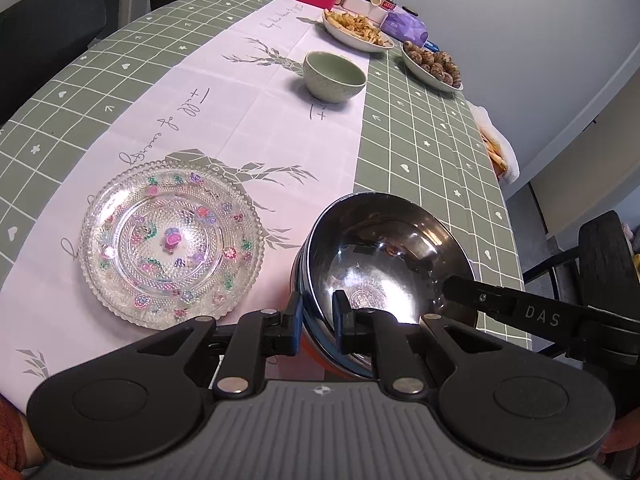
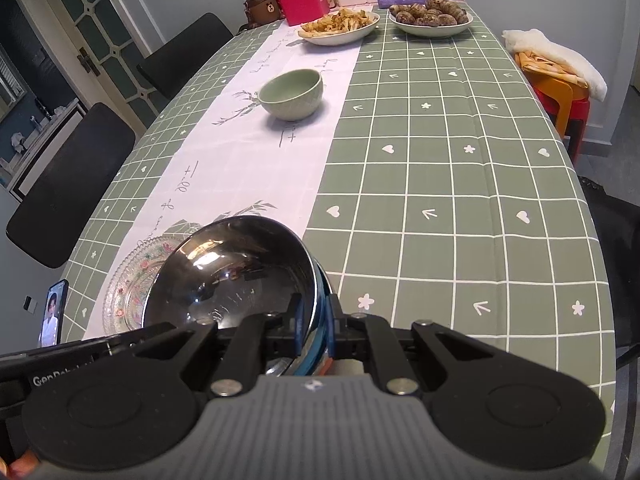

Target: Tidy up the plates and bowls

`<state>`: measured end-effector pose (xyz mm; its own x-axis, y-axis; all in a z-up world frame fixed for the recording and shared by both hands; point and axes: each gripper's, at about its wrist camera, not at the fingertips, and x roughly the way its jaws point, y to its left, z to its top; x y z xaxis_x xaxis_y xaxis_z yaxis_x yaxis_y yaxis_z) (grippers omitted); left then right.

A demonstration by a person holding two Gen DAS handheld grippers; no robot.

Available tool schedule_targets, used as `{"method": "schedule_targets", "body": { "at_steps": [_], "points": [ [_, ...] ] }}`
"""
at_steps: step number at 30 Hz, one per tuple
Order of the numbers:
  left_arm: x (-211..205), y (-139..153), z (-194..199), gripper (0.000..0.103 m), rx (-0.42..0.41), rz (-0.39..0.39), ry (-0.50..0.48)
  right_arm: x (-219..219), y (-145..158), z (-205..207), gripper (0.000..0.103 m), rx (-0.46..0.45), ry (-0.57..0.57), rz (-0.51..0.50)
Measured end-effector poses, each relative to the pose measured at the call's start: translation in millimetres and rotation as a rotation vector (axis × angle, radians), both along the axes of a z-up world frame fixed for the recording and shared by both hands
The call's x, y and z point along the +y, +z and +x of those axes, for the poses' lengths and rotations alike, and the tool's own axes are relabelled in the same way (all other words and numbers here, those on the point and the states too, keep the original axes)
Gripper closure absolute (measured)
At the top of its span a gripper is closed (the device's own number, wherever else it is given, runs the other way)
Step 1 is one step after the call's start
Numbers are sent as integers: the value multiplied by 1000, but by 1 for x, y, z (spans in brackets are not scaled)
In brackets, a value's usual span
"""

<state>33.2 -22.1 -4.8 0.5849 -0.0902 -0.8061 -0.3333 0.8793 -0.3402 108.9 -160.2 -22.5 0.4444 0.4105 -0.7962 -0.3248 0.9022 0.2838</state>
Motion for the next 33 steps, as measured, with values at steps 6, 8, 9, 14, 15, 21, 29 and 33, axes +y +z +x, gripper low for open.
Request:
{"method": "schedule_targets", "body": {
  "at_steps": [6,8,9,14,15,21,29,33],
  "points": [
    [-1,-1,1,87,-6,5,-3,2,-4,2,92,1,5,-16],
    [1,-1,0,87,-8,-9,-2,2,-3,0,88,2,8,-8],
    [2,-1,0,85,-11,-17,2,3,-2,0,86,-1,11,-7],
    [8,8,-4,69,-57,-5,9,3,7,-5,73,-63,19,-24],
    [10,10,-4,65,-67,-8,7,2,9,-6,71,-75,19,-22],
    [15,21,9,55,-122,28,-34,-4,15,2,58,-125,2,41],
    [14,29,49,51,-192,153,-188,-11,11,34,47,-167,-90,104],
    [26,31,76,48,-223,159,-213,-11,2,57,46,-157,-138,111]
  ]
}}
